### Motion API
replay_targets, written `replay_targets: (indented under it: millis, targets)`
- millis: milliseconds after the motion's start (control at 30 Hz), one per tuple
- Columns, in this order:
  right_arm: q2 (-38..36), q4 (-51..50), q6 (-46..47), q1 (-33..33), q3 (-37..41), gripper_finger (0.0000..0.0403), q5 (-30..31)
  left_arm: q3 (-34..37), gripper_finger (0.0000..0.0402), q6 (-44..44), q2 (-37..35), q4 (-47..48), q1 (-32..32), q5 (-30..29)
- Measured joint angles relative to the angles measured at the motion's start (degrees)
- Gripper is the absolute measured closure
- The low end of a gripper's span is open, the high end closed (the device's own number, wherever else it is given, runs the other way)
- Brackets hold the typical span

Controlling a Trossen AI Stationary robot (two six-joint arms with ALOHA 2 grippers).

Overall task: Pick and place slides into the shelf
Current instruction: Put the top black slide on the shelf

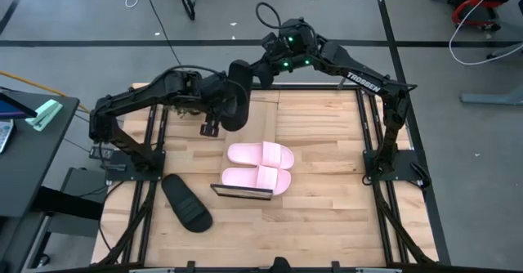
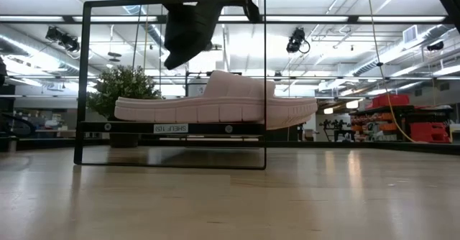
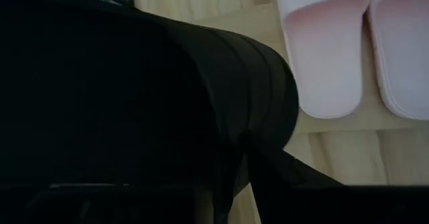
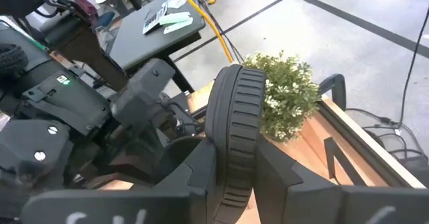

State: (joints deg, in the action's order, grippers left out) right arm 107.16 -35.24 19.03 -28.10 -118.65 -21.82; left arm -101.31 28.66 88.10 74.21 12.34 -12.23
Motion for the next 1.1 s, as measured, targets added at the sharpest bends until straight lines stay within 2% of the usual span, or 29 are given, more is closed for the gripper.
replay_targets:
  millis: [133, 367, 433, 567, 633, 733, 833, 1100]
  targets:
    - [-0.1, -0.7, 0.3, -0.1, -0.1, 0.0333, 0.9, 0.1, 0.0329, 0.1, -2.2, -3.6, 0.6, -2.5]
    - [0.1, -3.3, 0.3, 0.7, 0.1, 0.0334, 0.7, -0.1, 0.0313, 0.1, -4.5, -15.5, 1.2, -7.1]
    - [0.2, -3.2, 0.5, 1.3, 0.1, 0.0334, 0.2, -0.1, 0.0309, 0.4, -4.5, -19.1, 1.2, -7.2]
    - [-0.1, -3.4, 0.3, 2.2, 0.0, 0.0334, 0.4, 0.0, 0.0298, 2.2, -4.4, -20.5, 1.2, -7.5]
    - [0.0, -4.3, 0.3, 2.6, 0.0, 0.0334, 1.8, 0.0, 0.0292, 2.3, -4.4, -20.0, 1.5, -9.4]
    - [-0.2, -6.5, 0.3, 2.8, 0.0, 0.0334, 6.9, 0.1, 0.0284, 1.4, -4.9, -19.4, 2.9, -15.7]
    - [-0.3, -7.5, 2.0, 2.8, 0.0, 0.0334, 13.1, 0.0, 0.0279, -3.7, -6.8, -19.4, 5.1, -20.2]
    - [-0.3, -8.8, 8.0, 3.8, 0.0, 0.0334, 20.6, 0.0, 0.0286, -22.8, -13.9, -18.4, 11.6, -18.7]
